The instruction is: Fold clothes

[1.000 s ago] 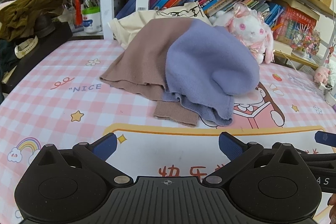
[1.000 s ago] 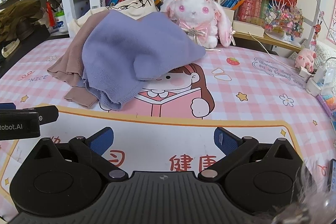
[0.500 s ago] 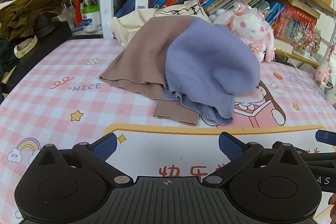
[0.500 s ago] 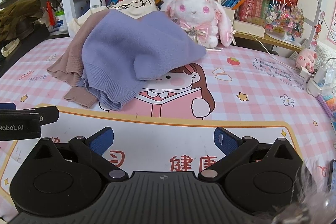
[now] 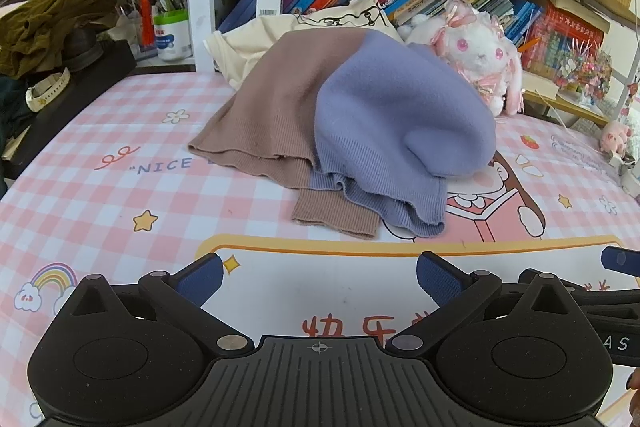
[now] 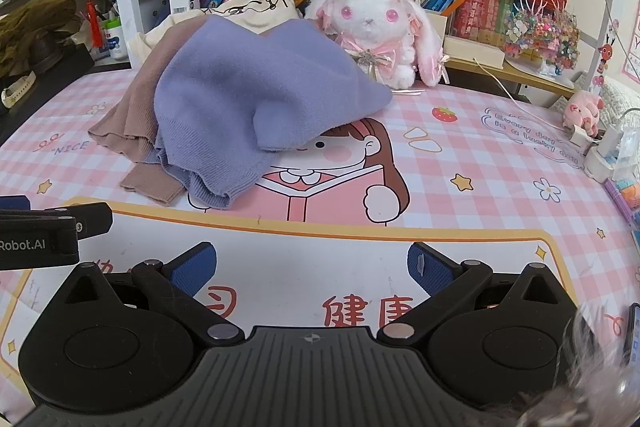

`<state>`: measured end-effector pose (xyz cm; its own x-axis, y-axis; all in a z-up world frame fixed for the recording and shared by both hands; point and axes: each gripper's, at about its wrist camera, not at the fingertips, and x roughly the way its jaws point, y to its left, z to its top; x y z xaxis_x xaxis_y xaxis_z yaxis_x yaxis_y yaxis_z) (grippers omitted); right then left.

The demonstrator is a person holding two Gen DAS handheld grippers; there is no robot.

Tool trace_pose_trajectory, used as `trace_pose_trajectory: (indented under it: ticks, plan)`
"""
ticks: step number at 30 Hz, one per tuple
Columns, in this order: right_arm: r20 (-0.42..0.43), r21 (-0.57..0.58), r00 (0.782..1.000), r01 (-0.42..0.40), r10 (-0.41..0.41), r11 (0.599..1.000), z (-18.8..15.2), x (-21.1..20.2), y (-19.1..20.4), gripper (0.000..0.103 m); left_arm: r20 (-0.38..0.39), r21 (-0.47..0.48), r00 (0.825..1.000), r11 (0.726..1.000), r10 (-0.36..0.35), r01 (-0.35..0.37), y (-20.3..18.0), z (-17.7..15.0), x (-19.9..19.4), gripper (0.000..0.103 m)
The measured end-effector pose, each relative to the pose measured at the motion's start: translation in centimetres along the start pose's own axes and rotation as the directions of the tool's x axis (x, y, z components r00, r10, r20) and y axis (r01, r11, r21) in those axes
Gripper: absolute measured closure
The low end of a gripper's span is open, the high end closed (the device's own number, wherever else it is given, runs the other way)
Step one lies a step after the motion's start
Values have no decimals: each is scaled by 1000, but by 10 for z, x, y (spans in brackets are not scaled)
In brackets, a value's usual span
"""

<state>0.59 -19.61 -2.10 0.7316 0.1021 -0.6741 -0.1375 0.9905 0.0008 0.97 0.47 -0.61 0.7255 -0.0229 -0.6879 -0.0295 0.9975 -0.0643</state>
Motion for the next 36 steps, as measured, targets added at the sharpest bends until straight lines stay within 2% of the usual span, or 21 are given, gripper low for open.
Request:
trace_pose_trajectory:
  ticks: [6, 36]
  plan:
    - [-6, 0, 1000, 4, -4, 1000, 0, 1, 1, 0, -17, 7, 1000, 1000, -8, 8, -1, 1, 1, 0]
    - [-10, 7, 1000, 4, -4, 1000, 2, 3, 1, 0, -2, -1, 1000, 1000, 2, -2, 1, 2, 2, 0]
